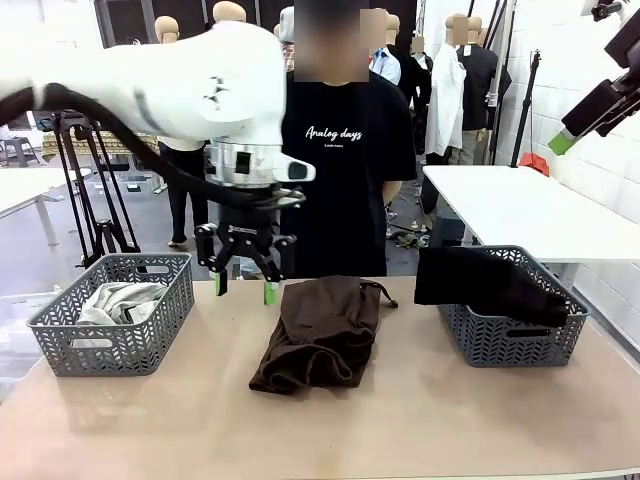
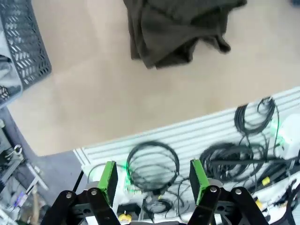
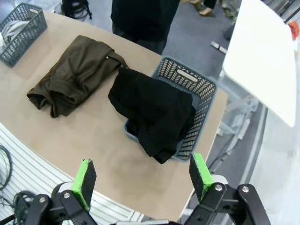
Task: Sort the tops and bottoms.
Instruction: Lift clothes from the center of the table with your right hand.
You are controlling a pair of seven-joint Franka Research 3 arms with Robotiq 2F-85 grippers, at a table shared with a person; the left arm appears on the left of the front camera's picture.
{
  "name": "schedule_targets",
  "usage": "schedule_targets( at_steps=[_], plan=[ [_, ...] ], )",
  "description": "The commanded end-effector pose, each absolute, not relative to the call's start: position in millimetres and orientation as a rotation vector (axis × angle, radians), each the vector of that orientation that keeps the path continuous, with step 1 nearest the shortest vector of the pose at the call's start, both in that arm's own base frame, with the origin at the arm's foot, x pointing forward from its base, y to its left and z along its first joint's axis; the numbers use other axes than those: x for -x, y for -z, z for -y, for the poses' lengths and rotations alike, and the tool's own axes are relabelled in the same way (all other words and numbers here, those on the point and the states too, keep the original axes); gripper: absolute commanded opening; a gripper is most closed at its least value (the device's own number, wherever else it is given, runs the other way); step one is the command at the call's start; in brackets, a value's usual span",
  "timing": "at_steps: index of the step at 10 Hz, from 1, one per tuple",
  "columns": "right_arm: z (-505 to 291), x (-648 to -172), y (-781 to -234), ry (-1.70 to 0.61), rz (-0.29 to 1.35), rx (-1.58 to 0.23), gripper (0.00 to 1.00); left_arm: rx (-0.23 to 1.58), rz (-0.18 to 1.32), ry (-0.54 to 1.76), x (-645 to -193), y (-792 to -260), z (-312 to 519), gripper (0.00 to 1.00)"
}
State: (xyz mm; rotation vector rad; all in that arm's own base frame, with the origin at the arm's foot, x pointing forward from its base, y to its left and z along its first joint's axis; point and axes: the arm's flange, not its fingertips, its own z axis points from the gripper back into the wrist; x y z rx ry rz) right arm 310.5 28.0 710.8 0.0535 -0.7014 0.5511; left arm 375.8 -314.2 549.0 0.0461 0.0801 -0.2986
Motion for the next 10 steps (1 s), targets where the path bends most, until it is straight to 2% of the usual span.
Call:
schedule_targets(
  at_steps=[1, 4, 7, 10],
  plan=[
    [-28.0, -311.3, -711.7, -0.559, 0.693, -0.043, 1.00, 0.100, 0.102, 0.351, -350.4, -537.8, 255.1, 0.80],
    [-28.0, -311.3, -711.7, -0.559, 0.693, -0.043, 1.00, 0.090, 0.195, 0.432, -340.1, -539.5, 210.9, 0.80],
    [-28.0, -311.3, -711.7, -0.559, 0.693, -0.043, 1.00, 0.140, 0.396, 0.471, -343.5, -545.1, 210.3, 0.80],
    [-28.0, -311.3, -711.7, -0.559, 0.693, -0.043, 1.00, 0.216, 0.456, 0.596, -339.0, -558.9, 207.7, 0.80]
  ],
)
